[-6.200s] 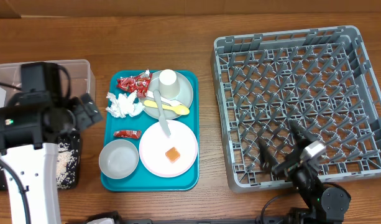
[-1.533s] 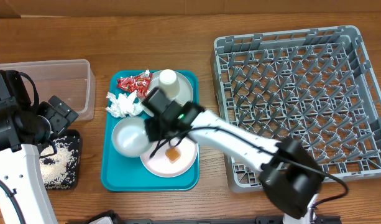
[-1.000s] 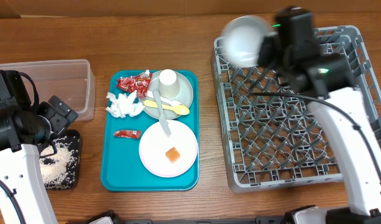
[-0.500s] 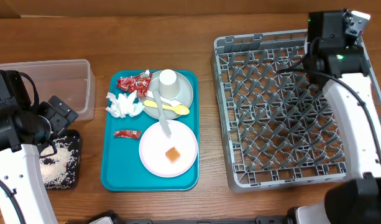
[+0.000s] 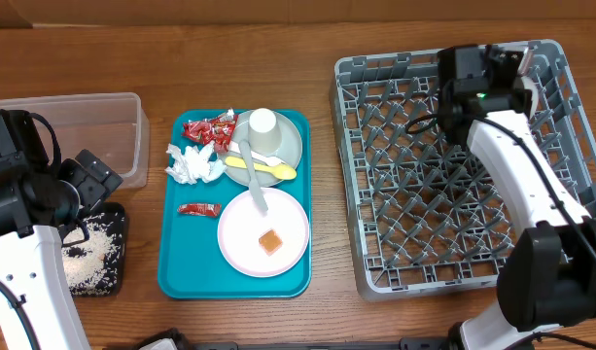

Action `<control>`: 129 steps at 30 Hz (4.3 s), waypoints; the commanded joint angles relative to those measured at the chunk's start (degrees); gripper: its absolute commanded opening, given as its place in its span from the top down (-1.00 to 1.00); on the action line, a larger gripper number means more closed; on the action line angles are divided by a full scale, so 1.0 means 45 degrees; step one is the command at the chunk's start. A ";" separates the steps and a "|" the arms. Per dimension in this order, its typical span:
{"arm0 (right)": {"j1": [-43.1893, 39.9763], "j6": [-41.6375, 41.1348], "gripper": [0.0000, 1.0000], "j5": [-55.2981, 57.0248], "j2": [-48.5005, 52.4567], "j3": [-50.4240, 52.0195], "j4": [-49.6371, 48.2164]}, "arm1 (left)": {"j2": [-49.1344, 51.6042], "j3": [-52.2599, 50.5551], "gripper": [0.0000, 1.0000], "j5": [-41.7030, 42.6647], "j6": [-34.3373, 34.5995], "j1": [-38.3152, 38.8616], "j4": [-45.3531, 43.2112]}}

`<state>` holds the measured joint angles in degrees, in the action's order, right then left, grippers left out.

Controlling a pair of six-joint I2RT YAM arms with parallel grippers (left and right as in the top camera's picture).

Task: Sort waste into correct bins and load items into the dishwasher rack
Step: 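Lift the bowl with the right gripper and carry it to the dish rack, then lower the bowl upside down into the rack's back corner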

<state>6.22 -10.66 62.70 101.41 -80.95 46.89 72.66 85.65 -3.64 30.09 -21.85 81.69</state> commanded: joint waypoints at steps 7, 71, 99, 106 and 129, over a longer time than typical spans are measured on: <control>0.1156 0.0049 0.92 0.0423 0.0257 0.0573 -0.0097 | -0.0005 0.0170 -1.00 0.0063 0.0175 -0.0068 0.0029; 0.0568 0.3701 0.81 0.2948 0.1870 0.0301 -0.2278 | -0.0005 0.0170 -1.00 0.0063 0.0175 -0.0068 0.0029; 0.0593 -0.2317 -0.44 -1.1667 0.1875 -0.9515 0.7155 | -0.0005 0.0170 -1.00 0.0063 0.0175 -0.0068 0.0029; -0.2477 -0.2259 0.49 -1.3075 0.2249 -0.9534 0.8466 | -0.0005 0.0170 -1.00 0.0063 0.0175 -0.0068 0.0029; -0.3055 -0.1909 0.81 -1.6417 0.3521 -0.5595 0.5017 | -0.0005 0.0170 -1.00 0.0063 0.0175 -0.0068 0.0029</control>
<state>-8.40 -20.75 -6.57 117.19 -106.67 70.06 72.66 85.65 -3.64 30.09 -21.87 81.69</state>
